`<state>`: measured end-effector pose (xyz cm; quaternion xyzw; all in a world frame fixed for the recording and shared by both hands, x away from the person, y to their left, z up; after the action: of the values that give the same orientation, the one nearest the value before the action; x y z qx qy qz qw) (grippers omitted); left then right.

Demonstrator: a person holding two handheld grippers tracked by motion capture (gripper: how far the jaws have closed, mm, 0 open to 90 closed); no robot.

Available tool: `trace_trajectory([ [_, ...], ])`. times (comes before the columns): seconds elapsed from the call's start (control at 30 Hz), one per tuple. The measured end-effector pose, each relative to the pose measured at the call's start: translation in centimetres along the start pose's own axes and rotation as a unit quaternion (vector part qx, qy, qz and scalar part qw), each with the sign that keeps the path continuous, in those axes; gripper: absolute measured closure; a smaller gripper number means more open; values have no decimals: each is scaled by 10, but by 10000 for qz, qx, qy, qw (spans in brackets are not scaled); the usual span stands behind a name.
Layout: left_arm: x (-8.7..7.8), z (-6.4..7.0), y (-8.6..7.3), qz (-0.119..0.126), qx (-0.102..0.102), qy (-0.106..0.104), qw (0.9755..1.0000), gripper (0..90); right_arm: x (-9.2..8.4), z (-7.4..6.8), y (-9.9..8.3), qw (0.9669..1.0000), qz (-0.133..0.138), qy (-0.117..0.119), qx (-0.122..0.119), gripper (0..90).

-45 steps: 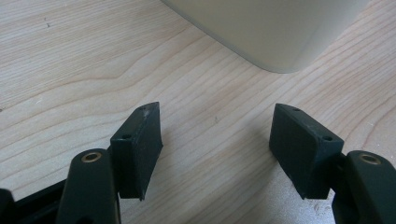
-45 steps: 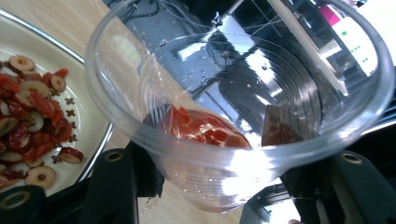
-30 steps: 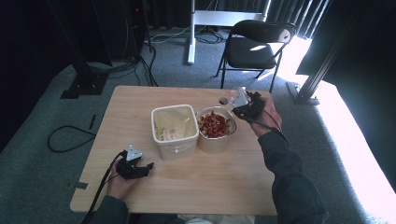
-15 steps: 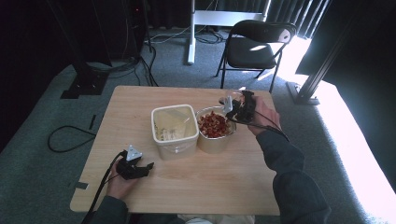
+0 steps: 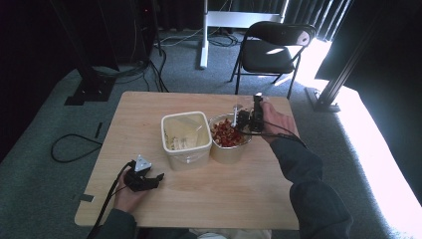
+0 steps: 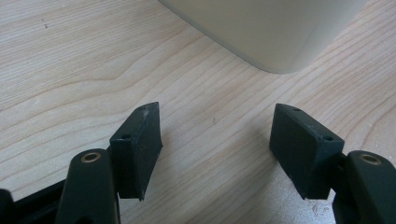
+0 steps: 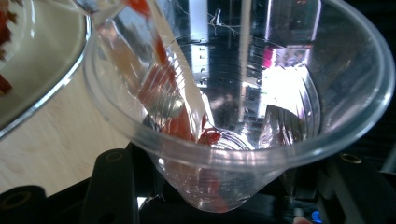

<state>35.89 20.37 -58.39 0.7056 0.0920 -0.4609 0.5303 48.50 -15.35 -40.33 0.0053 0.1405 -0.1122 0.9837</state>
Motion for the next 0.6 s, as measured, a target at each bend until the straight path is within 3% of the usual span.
trace_trajectory([
  [0.1, 0, 0, 0, 0, -1, 1, 10000, 348, -3, 1, 3, 9988, -71, -258, -404, 434],
  [0.13, 0, 0, 0, 0, 0, 1, 10000, 348, -6, 1, 5, 9972, -95, -417, -614, 435],
  [0.17, 0, 0, 0, 1, -2, 0, 10000, 348, -6, 1, 5, 9972, -95, -417, -614, 435],
  [0.2, 0, 0, 0, 0, -2, 0, 10000, 348, -8, 1, 7, 9952, -130, -562, -794, 436],
  [0.6, 0, 0, 0, 0, -2, 0, 10000, 348, -12, 2, 9, 9859, -269, -1005, -1314, 439],
])
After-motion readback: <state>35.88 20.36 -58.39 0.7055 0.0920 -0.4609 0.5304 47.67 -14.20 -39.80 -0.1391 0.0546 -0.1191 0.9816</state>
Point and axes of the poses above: each handheld gripper's, and its own axes: x roughly forward along the jaws, y roughly out of its top, z roughly to its right, the point moved 6 cm from there along x, roughly forward along the jaws, and after that the axes turned 4 degrees about -z, right-handed, at the moved point
